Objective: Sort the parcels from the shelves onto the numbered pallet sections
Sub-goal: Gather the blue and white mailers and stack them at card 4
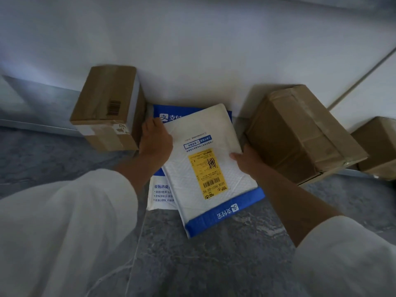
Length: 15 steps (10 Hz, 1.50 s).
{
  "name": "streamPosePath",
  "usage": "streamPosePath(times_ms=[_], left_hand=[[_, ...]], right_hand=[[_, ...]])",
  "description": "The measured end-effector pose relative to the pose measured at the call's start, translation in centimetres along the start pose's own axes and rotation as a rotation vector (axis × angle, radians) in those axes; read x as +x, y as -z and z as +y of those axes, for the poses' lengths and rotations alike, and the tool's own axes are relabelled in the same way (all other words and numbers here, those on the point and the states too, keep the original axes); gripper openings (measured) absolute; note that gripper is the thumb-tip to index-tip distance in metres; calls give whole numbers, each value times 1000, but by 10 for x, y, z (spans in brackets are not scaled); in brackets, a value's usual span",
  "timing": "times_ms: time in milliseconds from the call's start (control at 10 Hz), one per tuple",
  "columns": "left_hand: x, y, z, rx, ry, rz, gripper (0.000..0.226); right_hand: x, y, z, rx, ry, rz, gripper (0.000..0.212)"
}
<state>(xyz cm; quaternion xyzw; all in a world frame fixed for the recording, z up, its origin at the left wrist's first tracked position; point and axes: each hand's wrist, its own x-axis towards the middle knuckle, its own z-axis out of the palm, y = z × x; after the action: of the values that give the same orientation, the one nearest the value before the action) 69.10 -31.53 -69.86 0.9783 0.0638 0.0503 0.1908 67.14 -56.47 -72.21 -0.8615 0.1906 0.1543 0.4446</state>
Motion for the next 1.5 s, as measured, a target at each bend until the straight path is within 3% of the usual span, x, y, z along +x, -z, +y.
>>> streamPosePath(times_ms=[100,200,300,400,500,600,700,800,900,1000,1200,1400,1500], left_hand=[[-11,-3,-13,36,26,19,38],[-23,-7,-14,-8,215,-41,43],[-33,-10,-9,-154,357,-197,53],[-35,-11,-7,-344,546,-180,53],[-36,-2,-2,-374,514,-183,38],[-43,-5,-6,-101,273,-279,38],[-42,4,-6,-387,487,-251,38],[-48,6,-11,-543,592,-167,14],[-67,21,-7,-431,567,-205,18],[-105,75,17,-462,684,-198,27],[-141,188,34,-428,729,-283,35],[-171,316,51,-596,855,-299,46],[-195,383,64,-661,928,-262,43]], right_hand=[[-1,-4,6,3,-62,20,54],[-2,-7,7,44,-71,108,52],[-6,-14,2,58,1,177,48],[-10,-22,1,-98,32,77,40],[-10,-27,-1,-103,-11,6,51],[-10,-29,-1,-4,-46,-71,69],[-12,-28,3,78,-49,-67,65],[-25,-23,4,135,-46,-27,52],[-60,-15,-7,181,-27,-16,44],[-103,3,-27,200,-61,-23,43],[-187,54,-95,43,-104,-144,44],[-277,105,-184,-21,-106,-170,33],[-332,125,-227,-14,-116,-164,40]])
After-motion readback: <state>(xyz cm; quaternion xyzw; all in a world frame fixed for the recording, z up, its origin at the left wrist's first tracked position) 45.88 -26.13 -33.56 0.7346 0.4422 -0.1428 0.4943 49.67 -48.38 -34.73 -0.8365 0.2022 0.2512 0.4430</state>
